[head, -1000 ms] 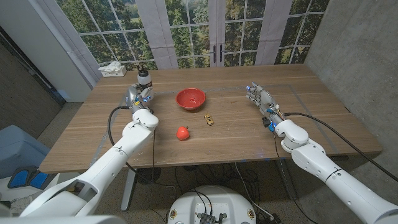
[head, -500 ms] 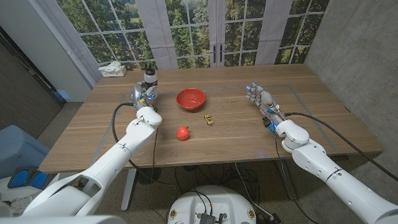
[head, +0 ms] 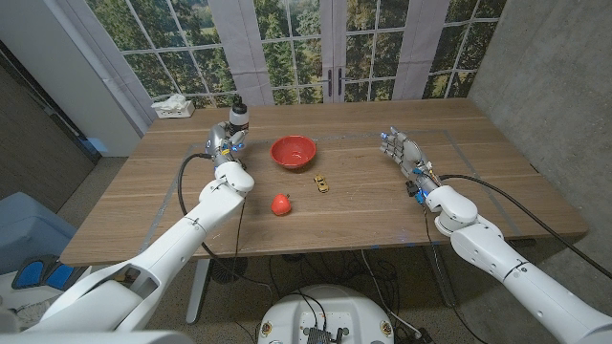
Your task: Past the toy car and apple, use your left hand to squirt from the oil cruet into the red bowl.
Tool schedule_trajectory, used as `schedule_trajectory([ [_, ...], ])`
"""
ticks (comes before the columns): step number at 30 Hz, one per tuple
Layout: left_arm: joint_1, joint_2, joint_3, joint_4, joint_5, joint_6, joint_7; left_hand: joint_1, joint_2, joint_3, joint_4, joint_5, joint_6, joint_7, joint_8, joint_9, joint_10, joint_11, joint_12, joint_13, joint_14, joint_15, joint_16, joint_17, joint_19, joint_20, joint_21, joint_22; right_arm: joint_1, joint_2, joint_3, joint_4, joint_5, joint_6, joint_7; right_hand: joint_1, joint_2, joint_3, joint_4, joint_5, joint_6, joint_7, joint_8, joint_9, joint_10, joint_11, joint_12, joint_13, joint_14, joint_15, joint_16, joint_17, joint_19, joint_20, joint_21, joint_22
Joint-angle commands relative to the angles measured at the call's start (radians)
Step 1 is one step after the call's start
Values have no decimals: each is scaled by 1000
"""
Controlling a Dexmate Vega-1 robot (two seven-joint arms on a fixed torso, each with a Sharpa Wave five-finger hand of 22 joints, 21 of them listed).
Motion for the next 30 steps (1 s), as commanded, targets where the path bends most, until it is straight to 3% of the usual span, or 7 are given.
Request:
schedule_trajectory([
  [1, -21, 13, 47, -9, 92, 49, 13, 12, -3, 9, 2, 4, 59, -51, -4, 2, 138, -130, -6, 6, 6, 0, -1, 3, 8, -103, 7, 0, -11, 4, 7, 12, 8, 24, 10, -4, -1, 0, -8, -2, 8, -3, 3, 5, 4, 4, 5, -1, 3, 6, 5, 3, 12, 3, -7, 1],
  [14, -38, 37, 99, -14, 216, 107, 34, 41, -7, 17, -1, 4, 77, -65, -4, 3, 148, -135, -12, 7, 6, 0, 1, 5, 1, -103, 15, 0, -15, 9, 9, 24, 15, 42, 23, -5, -1, 1, -9, -2, 10, -3, 3, 5, 4, 5, 5, -1, 2, 6, 5, 1, 15, 3, -13, 1],
  [30, -76, 61, 179, -47, 368, 293, -17, 40, -14, 12, 5, 3, 87, -73, -7, 3, 149, -140, -19, 8, 6, 0, 0, 4, -3, -102, 23, 0, 3, 26, -2, 53, 21, 75, 66, -6, 0, 3, -11, -2, 9, -4, 3, 5, 8, 8, 6, -1, 4, 7, 5, 0, 20, 3, -19, 1],
])
